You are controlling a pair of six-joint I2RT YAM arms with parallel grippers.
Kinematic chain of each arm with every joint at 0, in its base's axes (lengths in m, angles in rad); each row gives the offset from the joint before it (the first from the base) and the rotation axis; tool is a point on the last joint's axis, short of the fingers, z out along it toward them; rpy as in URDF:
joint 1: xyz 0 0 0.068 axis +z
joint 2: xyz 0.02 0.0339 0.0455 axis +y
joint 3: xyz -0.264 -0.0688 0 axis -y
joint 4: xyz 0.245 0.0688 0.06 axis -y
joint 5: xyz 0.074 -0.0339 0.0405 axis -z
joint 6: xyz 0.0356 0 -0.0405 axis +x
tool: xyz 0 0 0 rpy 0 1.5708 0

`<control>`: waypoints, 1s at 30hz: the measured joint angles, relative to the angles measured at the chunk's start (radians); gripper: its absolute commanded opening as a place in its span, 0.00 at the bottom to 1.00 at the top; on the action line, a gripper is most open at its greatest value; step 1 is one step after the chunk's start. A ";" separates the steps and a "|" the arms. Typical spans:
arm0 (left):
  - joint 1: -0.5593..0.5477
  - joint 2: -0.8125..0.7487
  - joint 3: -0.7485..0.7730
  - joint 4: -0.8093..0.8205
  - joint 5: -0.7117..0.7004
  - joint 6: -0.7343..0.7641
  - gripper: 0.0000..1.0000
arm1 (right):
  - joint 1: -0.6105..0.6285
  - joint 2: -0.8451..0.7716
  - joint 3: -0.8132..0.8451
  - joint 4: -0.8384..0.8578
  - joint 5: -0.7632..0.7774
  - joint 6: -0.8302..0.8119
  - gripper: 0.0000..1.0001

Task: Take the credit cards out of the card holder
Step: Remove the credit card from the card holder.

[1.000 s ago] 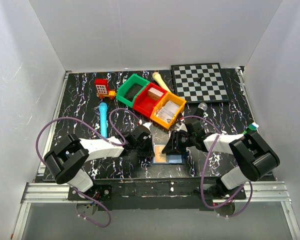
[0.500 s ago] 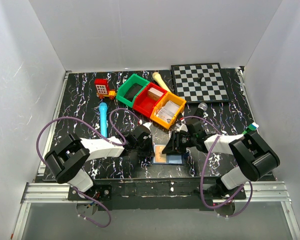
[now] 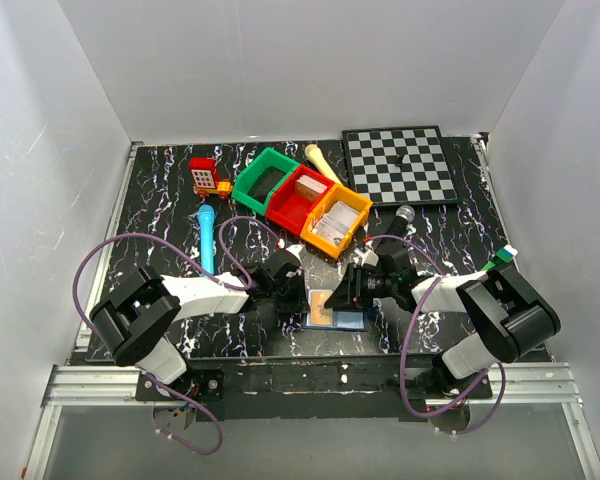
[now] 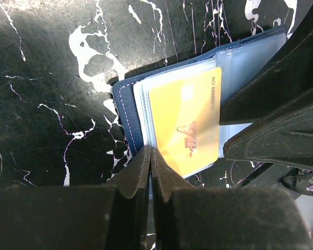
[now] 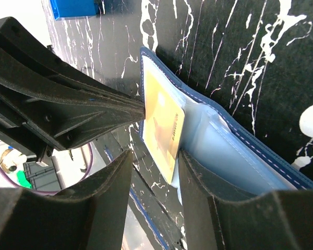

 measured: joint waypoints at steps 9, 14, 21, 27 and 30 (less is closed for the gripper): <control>0.006 0.006 0.000 0.007 0.014 0.000 0.00 | -0.004 0.000 -0.028 0.078 -0.008 0.037 0.48; 0.006 0.007 0.000 0.010 0.017 0.000 0.00 | -0.009 0.000 -0.028 0.100 -0.015 0.045 0.48; 0.007 0.013 0.000 0.026 0.035 0.003 0.00 | -0.010 0.015 -0.028 0.122 -0.028 0.046 0.48; 0.013 0.018 0.001 0.030 0.051 0.010 0.00 | -0.013 0.027 -0.028 0.128 -0.033 0.048 0.48; 0.013 0.019 0.001 0.034 0.056 0.015 0.00 | -0.013 0.027 -0.028 0.128 -0.034 0.048 0.48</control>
